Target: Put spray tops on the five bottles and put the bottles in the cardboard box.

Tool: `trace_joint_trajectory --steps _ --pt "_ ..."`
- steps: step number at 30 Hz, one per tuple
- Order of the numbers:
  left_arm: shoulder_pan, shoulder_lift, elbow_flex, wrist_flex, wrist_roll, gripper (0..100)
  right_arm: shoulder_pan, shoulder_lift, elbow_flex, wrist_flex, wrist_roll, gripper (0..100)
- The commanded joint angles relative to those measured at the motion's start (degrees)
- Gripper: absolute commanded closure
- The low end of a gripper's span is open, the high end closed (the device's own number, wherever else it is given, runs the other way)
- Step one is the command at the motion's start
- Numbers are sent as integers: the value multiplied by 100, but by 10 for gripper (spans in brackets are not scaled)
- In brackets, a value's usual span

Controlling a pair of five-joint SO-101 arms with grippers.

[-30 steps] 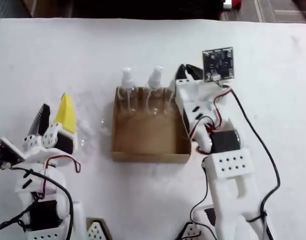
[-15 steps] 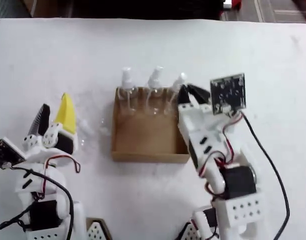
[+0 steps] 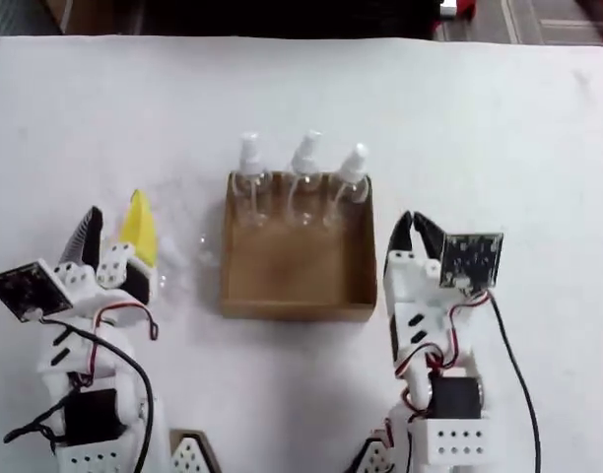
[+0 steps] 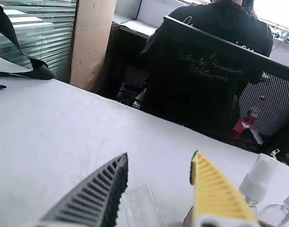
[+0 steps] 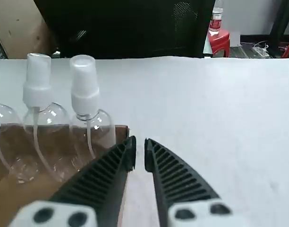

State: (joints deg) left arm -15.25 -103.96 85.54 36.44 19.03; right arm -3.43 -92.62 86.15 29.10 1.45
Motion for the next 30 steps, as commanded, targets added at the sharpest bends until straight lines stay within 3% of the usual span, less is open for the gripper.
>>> trace_joint_trajectory --steps 1,8,17,25,30 --pt "57 -57 -70 -185 -79 793 242 -576 211 -198 62 981" --pt "31 -57 -264 -132 -167 793 303 -743 440 -198 62 981" --pt "40 -40 -1354 747 -1451 794 303 -716 607 -374 290 980" --pt "22 -22 -2637 2136 -3174 794 295 -752 870 -769 571 980" --pt "-321 690 -3604 2892 -3710 794 295 -752 870 -778 580 980"
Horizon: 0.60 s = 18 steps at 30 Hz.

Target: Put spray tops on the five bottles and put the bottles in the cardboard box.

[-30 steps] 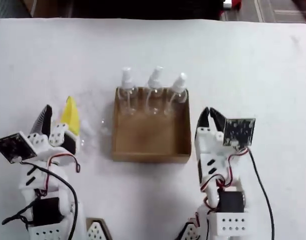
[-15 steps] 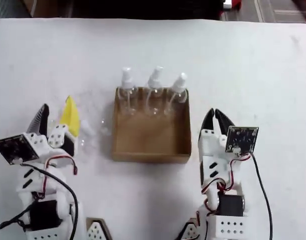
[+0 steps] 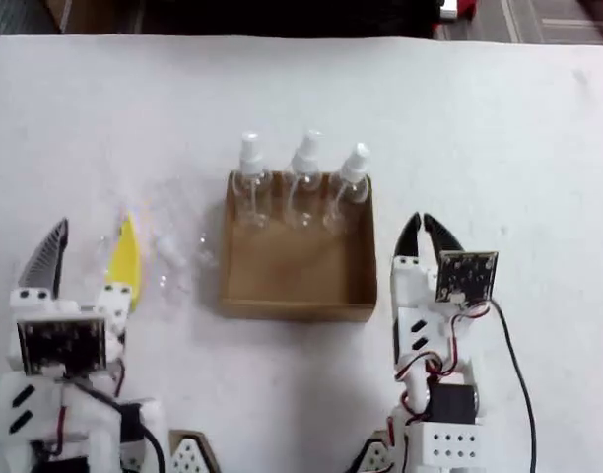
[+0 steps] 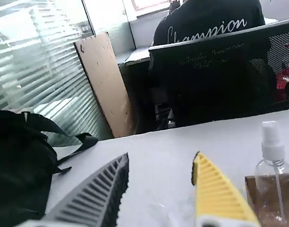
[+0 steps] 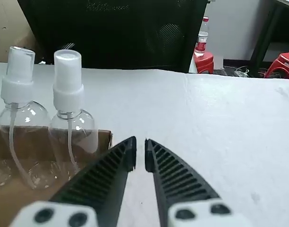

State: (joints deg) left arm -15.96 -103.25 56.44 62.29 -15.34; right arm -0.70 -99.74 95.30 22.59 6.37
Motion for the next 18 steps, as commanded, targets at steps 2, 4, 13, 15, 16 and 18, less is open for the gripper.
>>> trace_joint_trajectory --steps 2,4,13,15,16,18 --pt "-514 1367 -1073 387 -343 794 22 -40 -44 -127 88 980" --pt "-637 2299 -1442 448 -598 794 22 -40 -44 -127 88 980" --pt "-681 6044 -3754 2198 -1899 794 22 -40 -35 -127 97 980" --pt "-664 6281 -4000 2338 -1916 794 22 -40 -35 -136 97 980" --pt "-655 6343 -4053 2338 -1934 793 22 -40 -35 -136 105 980" --pt "-646 6440 -4062 2330 -2180 792 22 -40 -35 -136 105 980"
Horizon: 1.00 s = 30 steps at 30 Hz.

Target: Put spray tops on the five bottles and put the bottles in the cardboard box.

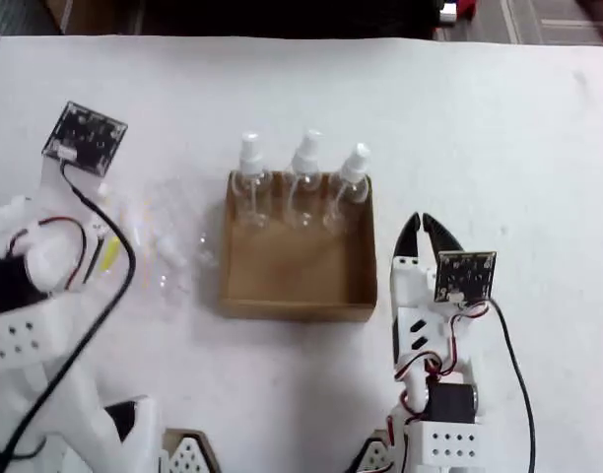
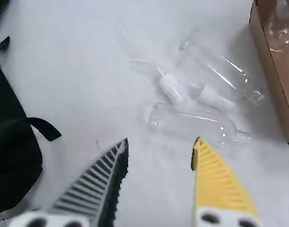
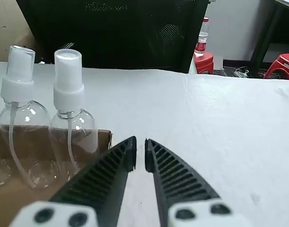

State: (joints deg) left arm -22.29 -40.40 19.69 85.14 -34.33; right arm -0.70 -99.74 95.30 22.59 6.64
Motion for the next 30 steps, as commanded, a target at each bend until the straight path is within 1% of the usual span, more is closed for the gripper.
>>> trace_joint_trajectory --steps 1,4,8,10,14,17,20,24,26,30 --pt "-13 198 -369 44 -563 791 22 -40 -35 -136 79 980" --pt "-4 426 -79 -9 -1776 790 22 -40 -35 -136 79 980" --pt "-22 831 818 -264 -3613 790 22 -40 -35 -145 79 980" --pt "-13 945 1266 -492 -4141 789 22 -40 -35 -145 79 980" --pt "145 1112 1855 -888 -4466 789 22 -40 -35 -136 79 980" --pt "356 1147 1978 -976 -4571 788 22 -40 -35 -145 97 980" --pt "602 1147 1978 -967 -4527 769 -22 -40 -26 -145 369 980" --pt "963 1156 2031 -1143 -4053 688 -198 -13 -26 -145 484 980" --pt "1051 1165 2031 -1213 -3965 688 -189 -13 -26 -145 466 980" --pt "1077 1165 2040 -1213 -4141 688 -180 -13 -35 -145 440 980"
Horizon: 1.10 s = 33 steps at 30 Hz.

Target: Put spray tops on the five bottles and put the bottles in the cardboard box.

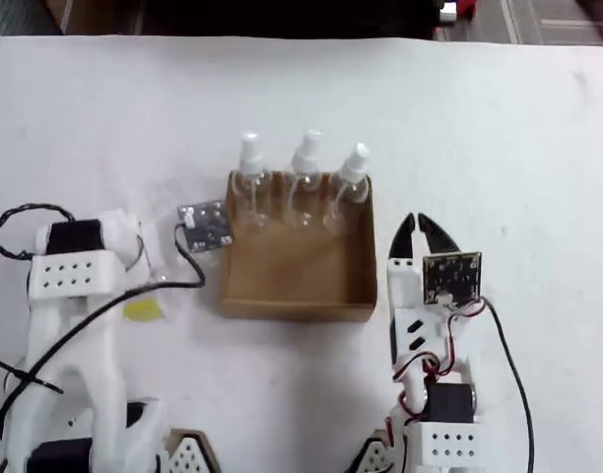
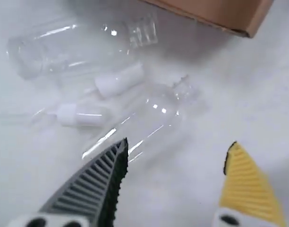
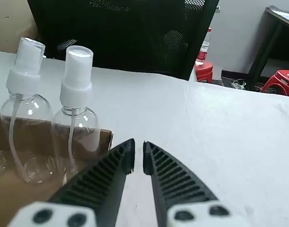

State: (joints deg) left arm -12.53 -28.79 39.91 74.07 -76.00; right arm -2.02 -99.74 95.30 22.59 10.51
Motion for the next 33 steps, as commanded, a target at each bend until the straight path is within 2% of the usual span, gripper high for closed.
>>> trace_joint_trajectory --steps 1,5,10,17,26,33 --pt "92 4 18 -105 0 688 -48 -13 -44 -145 53 980" --pt "119 13 79 -255 0 683 -48 -13 -44 -145 70 980" --pt "154 523 510 -1099 0 683 -48 -13 -44 -145 79 981" --pt "233 1270 255 -1178 -132 687 -48 -13 -35 -145 88 981" --pt "207 2044 220 -1820 -105 688 -48 -22 -35 -154 88 981" --pt "189 2176 193 -1899 -114 710 -48 -31 -35 -154 88 981"
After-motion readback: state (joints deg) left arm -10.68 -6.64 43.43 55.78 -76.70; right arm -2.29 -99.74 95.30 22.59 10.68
